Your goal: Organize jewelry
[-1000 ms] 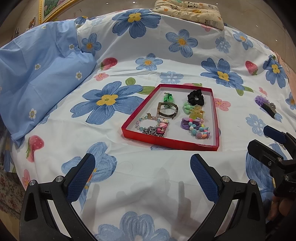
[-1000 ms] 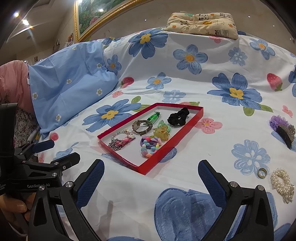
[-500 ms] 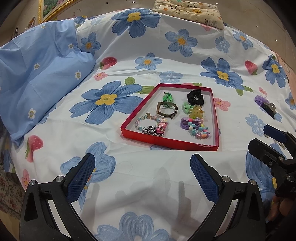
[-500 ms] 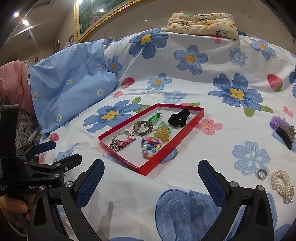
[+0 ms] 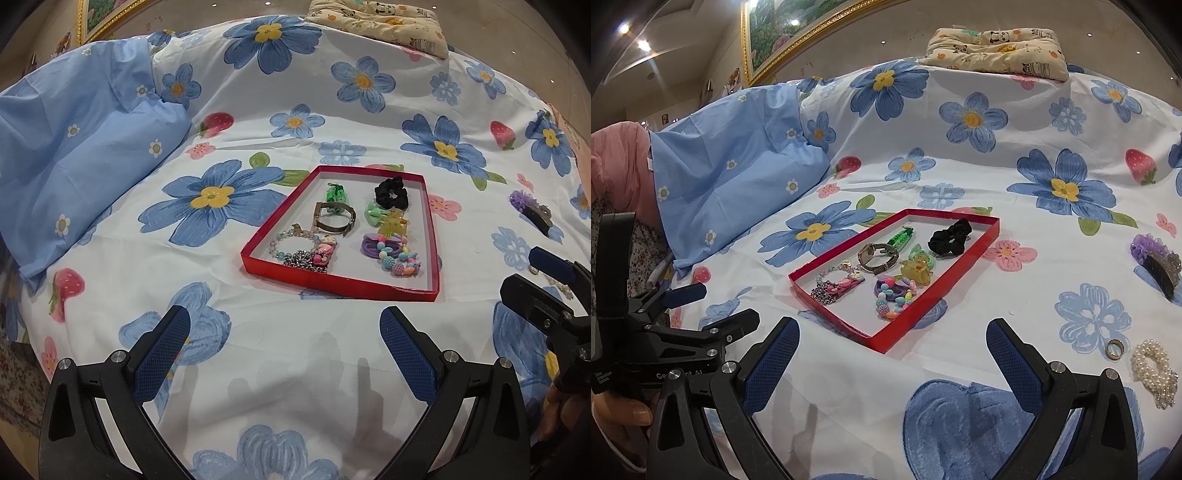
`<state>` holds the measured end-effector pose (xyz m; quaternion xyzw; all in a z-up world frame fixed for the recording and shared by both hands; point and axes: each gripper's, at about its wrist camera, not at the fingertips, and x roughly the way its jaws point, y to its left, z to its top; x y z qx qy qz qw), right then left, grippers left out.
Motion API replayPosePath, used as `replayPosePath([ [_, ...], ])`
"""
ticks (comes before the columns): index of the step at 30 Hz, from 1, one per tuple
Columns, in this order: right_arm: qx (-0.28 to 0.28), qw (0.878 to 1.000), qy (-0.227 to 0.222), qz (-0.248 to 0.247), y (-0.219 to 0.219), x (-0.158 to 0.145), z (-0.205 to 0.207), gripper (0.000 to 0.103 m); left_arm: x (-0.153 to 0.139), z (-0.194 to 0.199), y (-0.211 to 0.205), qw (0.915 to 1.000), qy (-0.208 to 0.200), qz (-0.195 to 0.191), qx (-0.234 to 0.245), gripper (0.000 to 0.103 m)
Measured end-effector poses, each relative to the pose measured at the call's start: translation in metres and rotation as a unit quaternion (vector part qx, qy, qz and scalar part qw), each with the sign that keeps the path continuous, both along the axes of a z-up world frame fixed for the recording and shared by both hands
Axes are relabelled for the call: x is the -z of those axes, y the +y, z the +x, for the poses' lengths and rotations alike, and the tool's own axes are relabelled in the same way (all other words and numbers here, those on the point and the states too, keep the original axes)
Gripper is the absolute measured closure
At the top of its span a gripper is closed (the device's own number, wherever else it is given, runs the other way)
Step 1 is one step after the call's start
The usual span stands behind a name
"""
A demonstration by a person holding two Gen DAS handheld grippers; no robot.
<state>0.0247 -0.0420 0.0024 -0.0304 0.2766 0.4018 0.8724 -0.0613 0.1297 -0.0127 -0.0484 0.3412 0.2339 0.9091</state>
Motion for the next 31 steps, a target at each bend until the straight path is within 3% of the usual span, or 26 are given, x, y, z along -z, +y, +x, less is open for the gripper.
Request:
replayPosePath([
  [31,0.004,1.0,0.006,0.001,-0.0032,0.004,0.0047,0.001,0.0053,0.0031,-0.0015,0.9999,0.002,-0.011,0.01,0.0],
])
